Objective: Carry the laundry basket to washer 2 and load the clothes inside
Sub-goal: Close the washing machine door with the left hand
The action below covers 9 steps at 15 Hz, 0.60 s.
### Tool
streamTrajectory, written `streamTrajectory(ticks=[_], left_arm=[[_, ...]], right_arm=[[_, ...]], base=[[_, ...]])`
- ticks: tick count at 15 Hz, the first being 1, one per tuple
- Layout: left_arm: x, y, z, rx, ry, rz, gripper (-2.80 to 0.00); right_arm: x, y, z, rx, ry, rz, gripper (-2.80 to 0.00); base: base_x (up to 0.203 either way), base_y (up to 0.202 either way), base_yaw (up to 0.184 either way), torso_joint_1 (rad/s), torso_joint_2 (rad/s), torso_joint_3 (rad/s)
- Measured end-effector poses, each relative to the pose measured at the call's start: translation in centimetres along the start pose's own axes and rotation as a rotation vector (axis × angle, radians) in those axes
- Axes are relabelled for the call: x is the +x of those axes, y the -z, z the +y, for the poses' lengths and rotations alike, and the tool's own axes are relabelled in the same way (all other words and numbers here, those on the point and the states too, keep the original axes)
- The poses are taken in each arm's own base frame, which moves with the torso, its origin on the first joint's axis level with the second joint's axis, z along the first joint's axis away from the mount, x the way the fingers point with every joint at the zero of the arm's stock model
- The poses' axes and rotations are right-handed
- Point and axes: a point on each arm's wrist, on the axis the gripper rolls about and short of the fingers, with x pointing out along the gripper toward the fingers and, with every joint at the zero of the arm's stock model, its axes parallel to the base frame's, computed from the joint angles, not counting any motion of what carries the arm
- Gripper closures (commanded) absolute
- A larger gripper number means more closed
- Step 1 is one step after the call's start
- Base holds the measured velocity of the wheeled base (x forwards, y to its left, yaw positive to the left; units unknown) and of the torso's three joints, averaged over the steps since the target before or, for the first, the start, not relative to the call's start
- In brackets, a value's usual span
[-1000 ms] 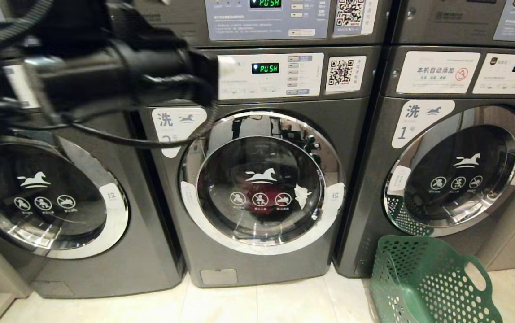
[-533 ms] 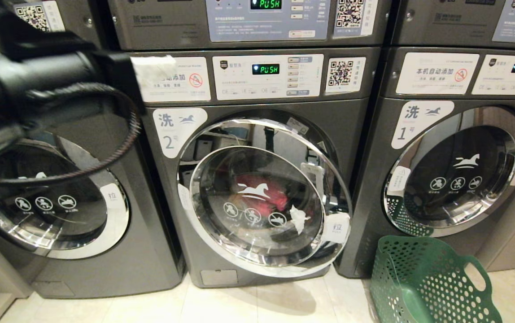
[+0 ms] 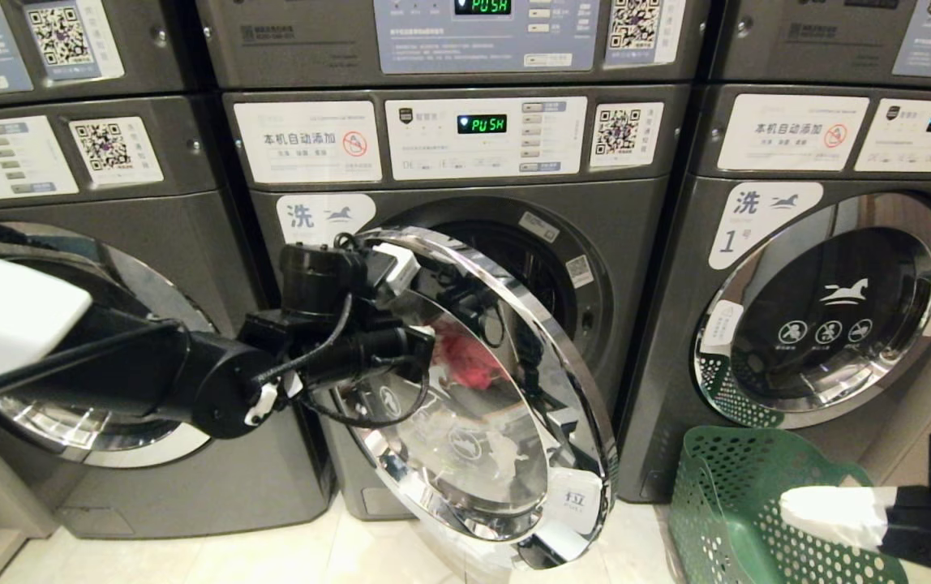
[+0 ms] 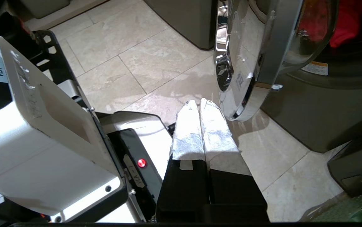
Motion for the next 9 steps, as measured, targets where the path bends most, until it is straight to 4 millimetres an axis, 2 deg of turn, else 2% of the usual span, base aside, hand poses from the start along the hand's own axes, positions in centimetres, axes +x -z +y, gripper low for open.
streamTrajectory(ticks=[2,5,7,9], left_arm=[[1.0,1.0,-0.1,-0.001,0.005,0.037,0.00],[2.0,0.4,0.1,0.000,0.000,0.013,0.00],[3.0,-1.0,0.1,0.005,-0.001,-0.040,0.00],[3.8,-2.8,0.1,0.012,-0.011,-0.118,0.00]], right_arm=[[0.1,0.2,0.2,-0.003,-0.058,-0.008,0.00],[0.8,0.0,-0.3,-0.011,-0.063,-0.004,0.00],[2.3,-0.4,-1.9,-0.032,0.010,0.005,0.00],[4.7,-0.5,-4.3,-0.034,0.149,0.039,0.00]], base=[[0.000,0.000,0.000,0.000,0.00,0.000],[0.000,0.000,0.000,0.000,0.00,0.000],[0.000,0.000,0.000,0.000,0.00,0.000],[0.000,0.000,0.000,0.000,0.00,0.000]])
